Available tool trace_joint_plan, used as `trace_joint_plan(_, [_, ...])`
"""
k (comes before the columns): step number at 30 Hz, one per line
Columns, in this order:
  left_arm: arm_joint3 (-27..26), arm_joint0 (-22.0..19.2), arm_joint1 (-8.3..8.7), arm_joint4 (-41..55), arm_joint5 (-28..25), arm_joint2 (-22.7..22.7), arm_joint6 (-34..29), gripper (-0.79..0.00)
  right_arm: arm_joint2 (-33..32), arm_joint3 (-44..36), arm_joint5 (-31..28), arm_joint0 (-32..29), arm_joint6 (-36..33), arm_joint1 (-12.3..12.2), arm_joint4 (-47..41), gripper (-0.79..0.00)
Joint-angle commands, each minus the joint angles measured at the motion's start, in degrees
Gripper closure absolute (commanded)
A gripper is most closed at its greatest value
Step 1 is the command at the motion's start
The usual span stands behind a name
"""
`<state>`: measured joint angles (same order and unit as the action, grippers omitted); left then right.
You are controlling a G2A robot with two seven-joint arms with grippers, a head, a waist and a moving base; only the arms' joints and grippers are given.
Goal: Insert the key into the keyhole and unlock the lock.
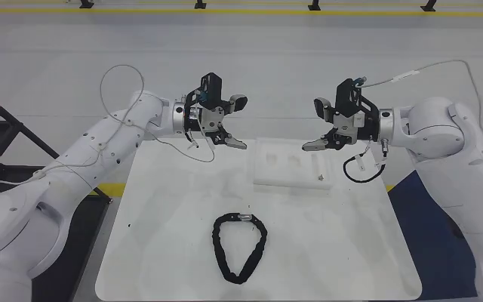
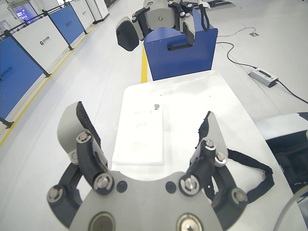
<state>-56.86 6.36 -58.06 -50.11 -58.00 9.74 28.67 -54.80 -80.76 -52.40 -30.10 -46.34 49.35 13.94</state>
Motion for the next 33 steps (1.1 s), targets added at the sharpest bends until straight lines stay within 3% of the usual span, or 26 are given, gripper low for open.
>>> trace_joint_plan(1, [0.00, 0.00, 0.00, 0.00, 0.00, 0.00, 0.00, -0.785, 0.00, 0.00, 0.00, 0.00, 0.00, 0.00, 0.00, -0.784])
trace_joint_plan(33, [0.00, 0.00, 0.00, 0.00, 0.00, 0.00, 0.00, -0.785, 0.10, -0.05, 0.67, -0.46, 0.34, 0.01, 0.38, -0.785])
